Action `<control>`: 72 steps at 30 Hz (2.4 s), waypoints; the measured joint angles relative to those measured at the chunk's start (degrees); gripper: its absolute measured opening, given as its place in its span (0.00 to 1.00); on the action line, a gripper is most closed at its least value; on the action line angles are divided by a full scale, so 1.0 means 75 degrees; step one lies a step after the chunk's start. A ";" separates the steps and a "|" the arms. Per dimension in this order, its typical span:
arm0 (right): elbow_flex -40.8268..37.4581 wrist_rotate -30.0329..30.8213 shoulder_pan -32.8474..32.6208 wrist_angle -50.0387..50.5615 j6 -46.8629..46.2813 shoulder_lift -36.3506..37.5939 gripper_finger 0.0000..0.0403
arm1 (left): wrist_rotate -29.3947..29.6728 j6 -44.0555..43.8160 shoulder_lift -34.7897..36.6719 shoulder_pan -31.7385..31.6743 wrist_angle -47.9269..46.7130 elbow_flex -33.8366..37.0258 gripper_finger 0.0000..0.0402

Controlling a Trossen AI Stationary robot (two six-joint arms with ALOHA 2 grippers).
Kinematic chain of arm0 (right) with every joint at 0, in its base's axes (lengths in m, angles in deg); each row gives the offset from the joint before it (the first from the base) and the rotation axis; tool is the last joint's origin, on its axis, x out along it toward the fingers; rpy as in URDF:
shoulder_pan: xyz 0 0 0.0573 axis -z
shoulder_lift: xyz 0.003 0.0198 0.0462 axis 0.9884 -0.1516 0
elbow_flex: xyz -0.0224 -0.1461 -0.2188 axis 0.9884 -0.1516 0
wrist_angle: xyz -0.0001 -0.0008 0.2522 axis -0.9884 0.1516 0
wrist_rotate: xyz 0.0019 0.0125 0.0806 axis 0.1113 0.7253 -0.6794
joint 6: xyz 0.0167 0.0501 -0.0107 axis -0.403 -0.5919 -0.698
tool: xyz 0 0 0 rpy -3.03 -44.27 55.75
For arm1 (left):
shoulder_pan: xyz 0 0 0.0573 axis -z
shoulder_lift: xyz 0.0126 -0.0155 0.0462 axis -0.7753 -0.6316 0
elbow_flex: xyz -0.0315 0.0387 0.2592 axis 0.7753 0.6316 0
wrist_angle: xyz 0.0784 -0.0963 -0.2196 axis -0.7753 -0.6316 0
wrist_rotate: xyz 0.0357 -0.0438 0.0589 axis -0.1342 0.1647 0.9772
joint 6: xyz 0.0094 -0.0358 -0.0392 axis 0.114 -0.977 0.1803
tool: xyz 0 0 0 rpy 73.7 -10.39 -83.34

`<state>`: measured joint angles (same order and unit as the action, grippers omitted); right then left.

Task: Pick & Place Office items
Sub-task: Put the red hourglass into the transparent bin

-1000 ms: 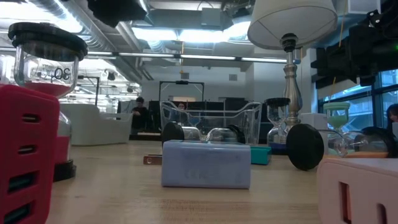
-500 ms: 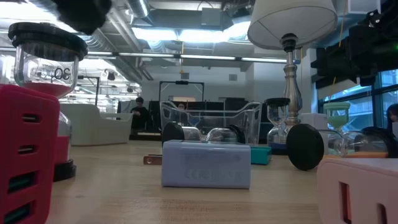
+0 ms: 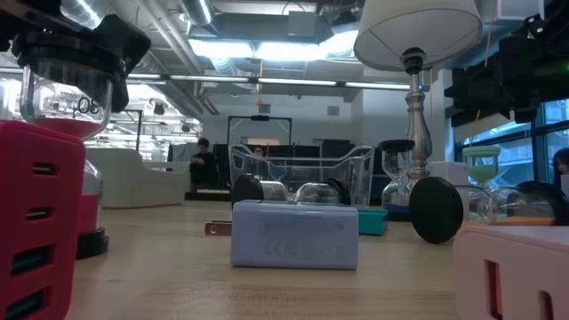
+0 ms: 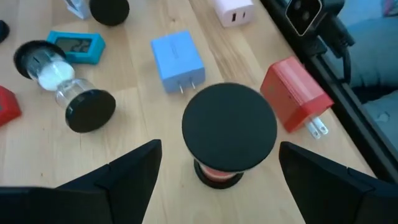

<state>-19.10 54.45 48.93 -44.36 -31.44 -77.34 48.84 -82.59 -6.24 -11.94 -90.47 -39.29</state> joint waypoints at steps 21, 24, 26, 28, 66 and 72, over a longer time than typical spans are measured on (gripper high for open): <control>0.0000 0.0000 0.0002 0.0001 0.0000 -0.0002 0.72 | -0.0274 0.0485 -0.0364 -0.0407 0.0837 0.0000 0.80; 0.0000 0.0000 -0.0001 -0.0002 0.0000 -0.0003 0.72 | -0.0274 0.0485 -0.0364 -0.0407 0.0840 0.0000 0.80; 0.0000 0.0000 0.0000 -0.0002 0.0000 0.0000 0.72 | -0.0290 0.0491 -0.0364 -0.0407 0.0843 0.0000 0.78; 0.0000 0.0000 0.0001 -0.0002 0.0000 0.0000 0.72 | -0.0385 0.0502 -0.0364 -0.0407 0.0843 0.0000 0.74; 0.0000 0.0000 0.0000 0.0001 0.0000 0.0000 0.72 | 0.1754 0.0530 0.1251 -0.5909 0.2341 0.0003 0.54; 0.0000 0.0000 0.0001 0.0001 0.0000 -0.0002 0.72 | 0.0553 0.0017 0.0862 -0.6891 0.2178 0.0000 0.54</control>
<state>-19.10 54.45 48.93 -44.35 -31.44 -77.36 52.99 -82.47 0.23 -63.62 -74.14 -39.29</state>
